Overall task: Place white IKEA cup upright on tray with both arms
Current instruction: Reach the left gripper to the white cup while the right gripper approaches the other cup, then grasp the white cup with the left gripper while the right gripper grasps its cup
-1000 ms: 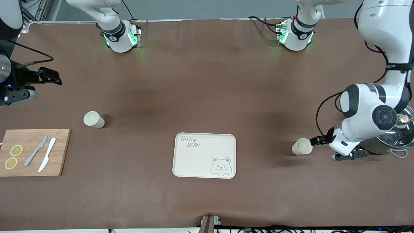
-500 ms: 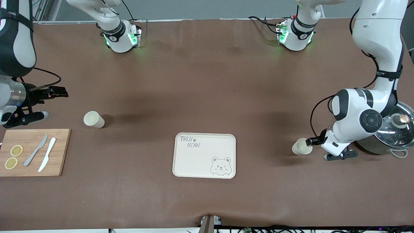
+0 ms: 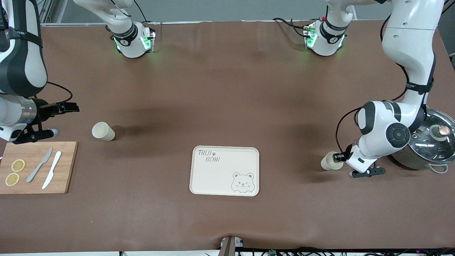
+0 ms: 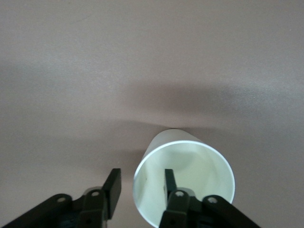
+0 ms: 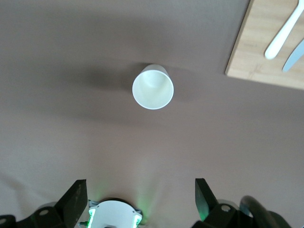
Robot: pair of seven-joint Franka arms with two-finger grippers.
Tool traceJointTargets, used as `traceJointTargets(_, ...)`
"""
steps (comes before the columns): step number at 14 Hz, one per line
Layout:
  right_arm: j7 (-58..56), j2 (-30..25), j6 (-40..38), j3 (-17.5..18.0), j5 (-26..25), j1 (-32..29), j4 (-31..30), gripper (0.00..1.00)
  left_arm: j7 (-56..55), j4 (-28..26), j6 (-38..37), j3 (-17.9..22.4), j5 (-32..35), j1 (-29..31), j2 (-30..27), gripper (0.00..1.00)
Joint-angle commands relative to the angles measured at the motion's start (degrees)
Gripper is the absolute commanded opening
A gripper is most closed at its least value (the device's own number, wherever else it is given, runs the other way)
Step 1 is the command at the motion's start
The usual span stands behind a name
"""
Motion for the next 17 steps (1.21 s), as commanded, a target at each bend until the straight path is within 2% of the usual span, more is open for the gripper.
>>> traceJointTargets(1, 5.1, -4.9, 3.4, 0.6, 1.0, -0.5, -7.4, 1.0, -1.5, 0.0, 0.7, -0.1, -0.8, -0.3, 0.1, 0.0)
traceJointTargets(4, 5.6, -10.2, 13.4, 0.6, 1.2, -1.0, -19.2, 1.0, -2.5, 0.3, 0.6, -0.6, -0.8, -0.7, -0.5, 0.0)
traceJointTargets(8, 5.7, -10.6, 20.4, 0.6, 3.3, -4.0, -26.6, 1.0, -5.0, 3.9, -0.5, -1.5, -0.7, -2.4, -0.6, 0.0)
traceJointTargets(10, 5.7, -11.0, 27.2, 0.6, 3.4, -4.6, -32.0, 1.0, -8.9, 6.1, -1.5, -1.4, -0.7, -5.2, -0.5, 0.0)
traceJointTargets(12, 5.7, -10.7, 32.4, 0.6, 3.4, -4.9, -34.0, 1.0, -14.3, 8.9, -3.0, -1.4, -0.4, -7.4, 0.1, 0.0)
traceJointTargets(16, 5.6, -9.7, 36.8, 0.5, 3.4, -4.9, -33.9, 1.0, -19.8, 12.1, -3.3, -1.4, -0.6, -10.8, 1.4, 0.0)
traceJointTargets(17, 5.6, -8.7, 38.6, 0.5, 3.4, -5.0, -34.0, 0.95, -20.9, 13.4, -3.3, -1.4, -0.7, -12.3, 2.1, 0.0)
